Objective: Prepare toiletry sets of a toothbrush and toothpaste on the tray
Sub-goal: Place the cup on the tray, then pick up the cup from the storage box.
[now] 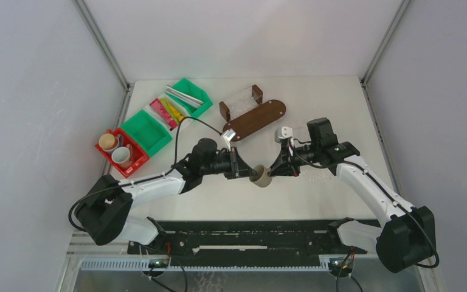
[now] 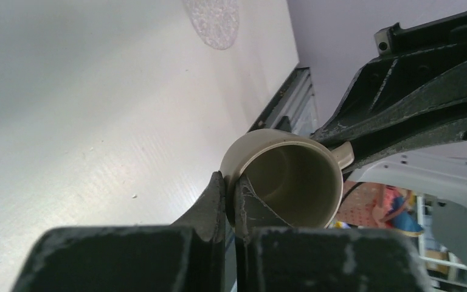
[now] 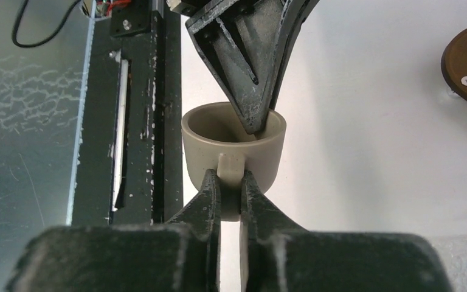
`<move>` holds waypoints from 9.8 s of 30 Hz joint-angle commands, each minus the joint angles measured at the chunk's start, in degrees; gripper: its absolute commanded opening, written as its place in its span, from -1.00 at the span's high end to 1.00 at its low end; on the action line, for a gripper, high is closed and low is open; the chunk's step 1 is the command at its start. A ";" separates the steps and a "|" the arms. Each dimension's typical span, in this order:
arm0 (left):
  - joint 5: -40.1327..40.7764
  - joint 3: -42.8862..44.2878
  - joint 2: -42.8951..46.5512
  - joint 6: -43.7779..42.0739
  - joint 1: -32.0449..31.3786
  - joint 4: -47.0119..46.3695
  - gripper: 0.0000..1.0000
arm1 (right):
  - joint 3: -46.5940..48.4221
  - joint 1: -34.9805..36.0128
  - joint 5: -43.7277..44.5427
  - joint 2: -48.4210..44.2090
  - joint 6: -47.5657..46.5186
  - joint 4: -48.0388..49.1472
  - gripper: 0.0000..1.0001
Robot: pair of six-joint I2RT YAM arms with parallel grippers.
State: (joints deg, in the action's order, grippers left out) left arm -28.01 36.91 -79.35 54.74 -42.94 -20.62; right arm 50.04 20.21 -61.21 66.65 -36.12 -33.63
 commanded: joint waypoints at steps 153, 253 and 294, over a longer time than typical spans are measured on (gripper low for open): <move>37.44 -3.53 21.28 -36.63 0.63 0.97 -1.00 | 20.07 -30.41 -0.93 -0.62 17.41 6.71 -0.70; 38.04 25.75 3.74 -46.42 58.87 52.85 1.00 | 3.13 -14.84 2.01 -5.13 20.81 20.50 -0.82; 13.30 25.97 4.13 -46.51 -7.67 35.51 1.00 | 1.30 -3.26 -1.11 -1.47 -38.97 -9.59 -0.72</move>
State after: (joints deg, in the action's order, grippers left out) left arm -13.21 55.16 -73.32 9.96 -48.31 20.12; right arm 51.00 15.53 -66.46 64.99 -74.30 -45.50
